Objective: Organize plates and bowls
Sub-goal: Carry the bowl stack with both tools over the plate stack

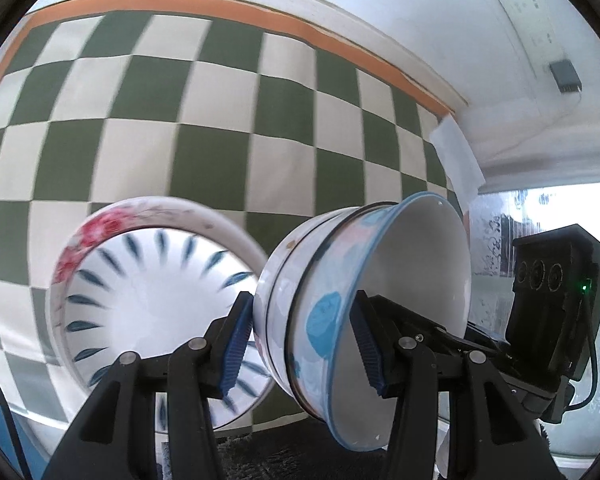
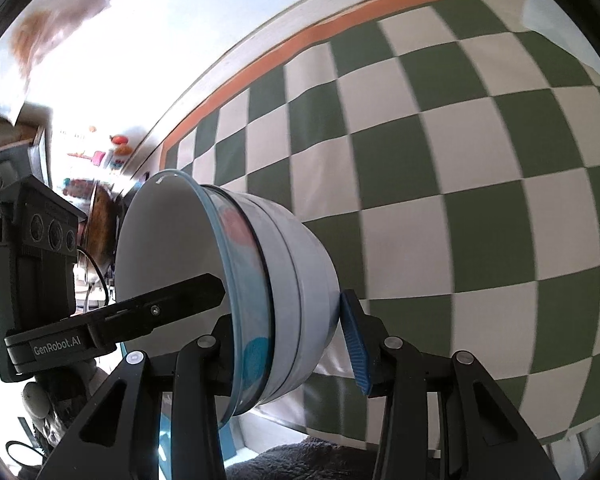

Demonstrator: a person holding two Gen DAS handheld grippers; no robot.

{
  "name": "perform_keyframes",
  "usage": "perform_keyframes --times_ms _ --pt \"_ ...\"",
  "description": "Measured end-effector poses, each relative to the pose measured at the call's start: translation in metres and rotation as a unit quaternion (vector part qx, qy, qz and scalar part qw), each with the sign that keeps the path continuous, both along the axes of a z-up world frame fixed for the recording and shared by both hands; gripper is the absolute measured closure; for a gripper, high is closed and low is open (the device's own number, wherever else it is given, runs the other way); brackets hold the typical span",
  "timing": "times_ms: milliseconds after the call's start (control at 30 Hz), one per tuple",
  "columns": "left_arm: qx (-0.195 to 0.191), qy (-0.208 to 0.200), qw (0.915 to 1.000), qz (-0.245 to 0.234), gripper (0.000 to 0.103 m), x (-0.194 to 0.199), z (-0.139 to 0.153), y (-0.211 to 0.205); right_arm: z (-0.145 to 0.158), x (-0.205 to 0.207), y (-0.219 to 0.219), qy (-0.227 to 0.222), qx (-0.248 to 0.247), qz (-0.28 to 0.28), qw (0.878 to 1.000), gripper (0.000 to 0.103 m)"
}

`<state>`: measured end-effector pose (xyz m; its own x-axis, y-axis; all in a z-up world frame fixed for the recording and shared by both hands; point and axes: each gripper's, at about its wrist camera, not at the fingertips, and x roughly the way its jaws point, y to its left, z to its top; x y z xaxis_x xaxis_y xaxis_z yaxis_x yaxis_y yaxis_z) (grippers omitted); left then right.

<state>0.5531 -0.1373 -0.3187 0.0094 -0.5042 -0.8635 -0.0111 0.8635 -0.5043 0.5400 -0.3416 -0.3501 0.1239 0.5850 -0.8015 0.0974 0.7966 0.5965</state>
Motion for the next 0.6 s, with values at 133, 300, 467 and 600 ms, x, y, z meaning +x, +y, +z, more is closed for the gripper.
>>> perform_keyframes --times_ms 133,300,467,600 --pt "0.002 0.001 0.9997 0.025 0.058 -0.006 -0.003 0.028 -0.002 0.002 0.025 0.001 0.004 0.024 1.000 0.059" --pt "0.008 0.003 0.9987 0.051 0.058 -0.014 -0.007 0.057 -0.009 0.006 0.061 -0.001 0.006 0.056 0.998 0.059" --pt "0.006 0.012 0.9970 0.076 0.058 -0.021 -0.018 0.082 -0.016 0.009 0.088 -0.003 0.004 0.080 0.997 0.059" --pt "0.005 0.013 0.9958 0.090 0.058 -0.021 -0.027 0.095 -0.022 0.011 0.104 -0.006 0.000 0.095 0.995 0.059"
